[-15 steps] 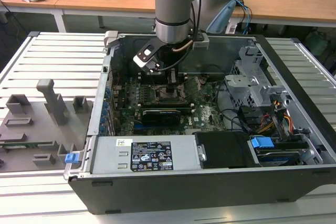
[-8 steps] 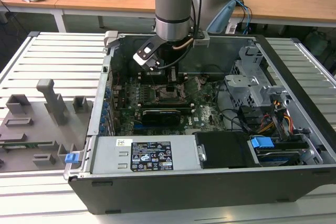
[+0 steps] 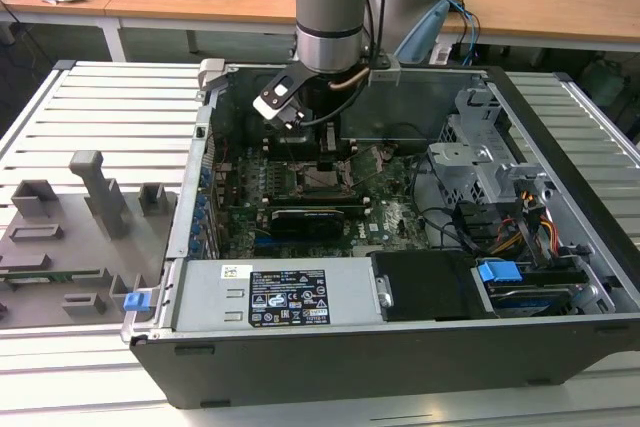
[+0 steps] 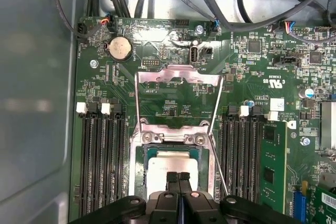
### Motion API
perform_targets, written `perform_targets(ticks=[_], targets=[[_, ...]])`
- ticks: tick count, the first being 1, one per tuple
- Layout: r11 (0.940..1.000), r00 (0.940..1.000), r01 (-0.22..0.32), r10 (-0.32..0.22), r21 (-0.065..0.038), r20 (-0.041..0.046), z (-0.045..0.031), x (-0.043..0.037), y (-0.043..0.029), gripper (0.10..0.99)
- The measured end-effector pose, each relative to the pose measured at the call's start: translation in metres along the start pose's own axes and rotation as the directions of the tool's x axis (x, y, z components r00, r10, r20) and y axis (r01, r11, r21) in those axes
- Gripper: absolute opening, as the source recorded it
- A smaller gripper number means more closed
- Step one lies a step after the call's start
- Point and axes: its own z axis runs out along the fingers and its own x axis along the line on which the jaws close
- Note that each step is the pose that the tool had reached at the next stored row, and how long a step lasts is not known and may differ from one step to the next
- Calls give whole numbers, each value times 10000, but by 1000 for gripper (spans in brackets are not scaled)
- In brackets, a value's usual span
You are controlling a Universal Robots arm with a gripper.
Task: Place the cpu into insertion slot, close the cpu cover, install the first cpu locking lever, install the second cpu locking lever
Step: 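Close the cpu cover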
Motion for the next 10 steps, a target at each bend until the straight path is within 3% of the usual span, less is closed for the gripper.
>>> perform_targets(ticks=[10], targets=[[10000,10000,-22,22,1,2,-117,-1,6,106]])
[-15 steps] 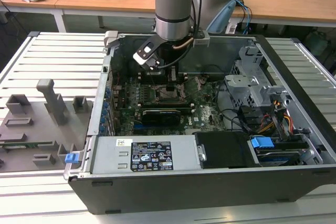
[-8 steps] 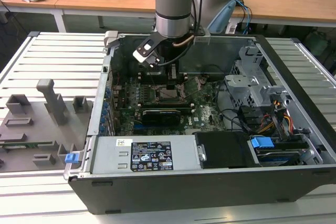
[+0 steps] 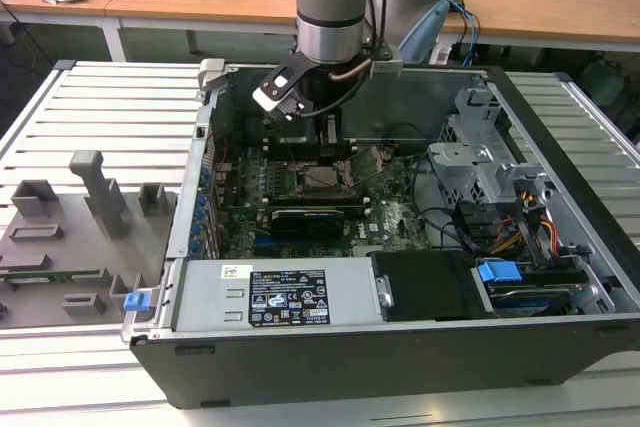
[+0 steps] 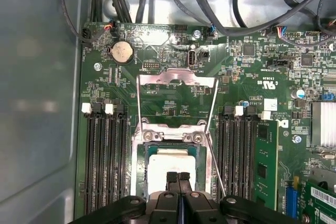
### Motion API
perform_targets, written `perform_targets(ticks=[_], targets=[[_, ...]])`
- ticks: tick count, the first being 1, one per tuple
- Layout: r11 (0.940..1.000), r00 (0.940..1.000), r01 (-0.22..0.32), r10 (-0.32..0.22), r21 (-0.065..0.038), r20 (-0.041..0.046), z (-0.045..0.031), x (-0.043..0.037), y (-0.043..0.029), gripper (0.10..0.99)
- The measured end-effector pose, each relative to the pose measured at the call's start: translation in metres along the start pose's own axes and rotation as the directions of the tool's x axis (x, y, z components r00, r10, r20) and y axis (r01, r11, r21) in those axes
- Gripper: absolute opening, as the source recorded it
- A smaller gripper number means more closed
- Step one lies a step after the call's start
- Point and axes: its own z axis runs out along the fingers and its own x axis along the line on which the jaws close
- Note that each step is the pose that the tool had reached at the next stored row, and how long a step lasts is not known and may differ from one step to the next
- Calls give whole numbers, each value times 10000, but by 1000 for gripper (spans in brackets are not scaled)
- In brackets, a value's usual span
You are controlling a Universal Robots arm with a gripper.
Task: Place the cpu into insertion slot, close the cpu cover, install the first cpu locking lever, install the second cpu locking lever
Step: 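Close the cpu cover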
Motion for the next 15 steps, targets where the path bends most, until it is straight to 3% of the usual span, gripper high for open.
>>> perform_targets(ticks=[15], targets=[[10000,10000,-35,35,0,1,-74,-1,4,106]])
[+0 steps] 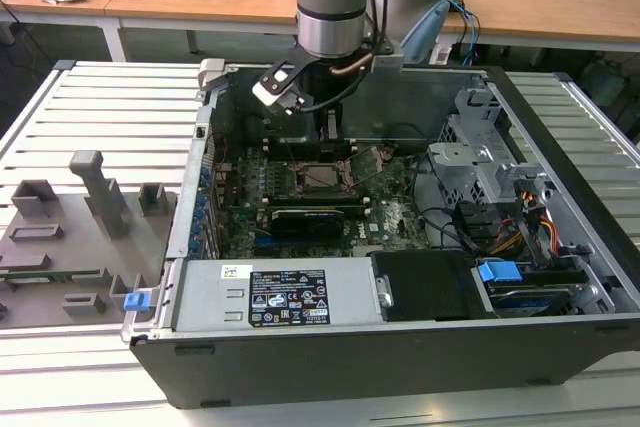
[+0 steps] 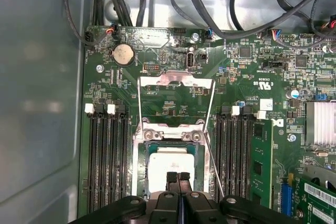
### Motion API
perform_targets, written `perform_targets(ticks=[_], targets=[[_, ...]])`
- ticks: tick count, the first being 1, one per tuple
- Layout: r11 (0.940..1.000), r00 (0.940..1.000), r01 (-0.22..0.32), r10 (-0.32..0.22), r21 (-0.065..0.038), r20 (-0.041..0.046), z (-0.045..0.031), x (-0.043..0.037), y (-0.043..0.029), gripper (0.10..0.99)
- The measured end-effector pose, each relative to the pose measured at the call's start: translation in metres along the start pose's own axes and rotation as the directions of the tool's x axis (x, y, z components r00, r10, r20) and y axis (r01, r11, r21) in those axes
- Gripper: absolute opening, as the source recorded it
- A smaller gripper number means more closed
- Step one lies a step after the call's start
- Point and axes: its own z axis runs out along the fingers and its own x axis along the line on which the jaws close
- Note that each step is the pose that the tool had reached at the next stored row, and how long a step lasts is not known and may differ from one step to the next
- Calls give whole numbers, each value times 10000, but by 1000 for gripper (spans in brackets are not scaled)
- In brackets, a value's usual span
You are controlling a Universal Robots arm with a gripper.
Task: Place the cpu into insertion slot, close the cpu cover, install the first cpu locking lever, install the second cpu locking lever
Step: 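Close the cpu cover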
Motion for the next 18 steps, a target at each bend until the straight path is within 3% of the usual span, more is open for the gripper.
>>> perform_targets(ticks=[8,14,18], targets=[[10000,10000,-18,18,-1,-1,-18,0,2,106],[10000,10000,-28,28,37,3,-13,-2,73,106],[10000,10000,-35,35,38,21,-15,-2,84,106]])
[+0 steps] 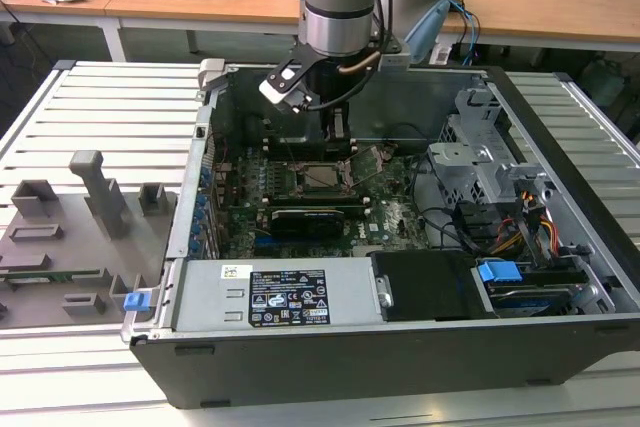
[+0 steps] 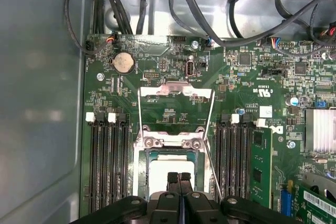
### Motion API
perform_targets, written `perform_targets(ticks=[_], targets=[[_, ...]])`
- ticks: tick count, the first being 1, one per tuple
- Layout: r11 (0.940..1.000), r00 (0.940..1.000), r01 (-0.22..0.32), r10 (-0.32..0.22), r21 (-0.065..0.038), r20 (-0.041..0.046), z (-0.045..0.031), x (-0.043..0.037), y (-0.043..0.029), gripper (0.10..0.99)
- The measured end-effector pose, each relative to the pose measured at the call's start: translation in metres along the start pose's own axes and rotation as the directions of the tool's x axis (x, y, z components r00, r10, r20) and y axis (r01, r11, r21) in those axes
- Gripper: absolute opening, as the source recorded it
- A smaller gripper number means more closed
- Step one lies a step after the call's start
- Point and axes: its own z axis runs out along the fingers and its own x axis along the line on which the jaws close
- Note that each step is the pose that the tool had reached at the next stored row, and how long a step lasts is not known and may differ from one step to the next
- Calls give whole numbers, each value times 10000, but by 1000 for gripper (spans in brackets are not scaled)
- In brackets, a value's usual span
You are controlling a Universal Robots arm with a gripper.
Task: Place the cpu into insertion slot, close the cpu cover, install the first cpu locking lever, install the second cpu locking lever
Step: 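Close the cpu cover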
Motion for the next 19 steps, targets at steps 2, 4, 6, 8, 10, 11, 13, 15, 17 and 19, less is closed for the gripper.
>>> perform_targets(ticks=[2,4,6,8,10,11,13,15,17,19], targets=[[10000,10000,2,-2,-1,18,-14,0,1,106],[10000,10000,2,-2,-1,27,-38,-1,2,106],[10000,10000,3,-3,-1,40,-81,-1,4,106],[10000,10000,3,-3,-1,44,-106,-1,5,106],[10000,10000,-2,2,8,44,-107,-1,18,106],[10000,10000,-3,3,23,45,-106,-2,34,106],[10000,10000,-4,3,51,44,-103,-3,99,106],[10000,10000,-5,5,63,44,-100,-4,158,106],[10000,10000,-3,3,66,45,-98,-5,203,106],[10000,10000,-5,5,67,44,-95,-5,254,106]])
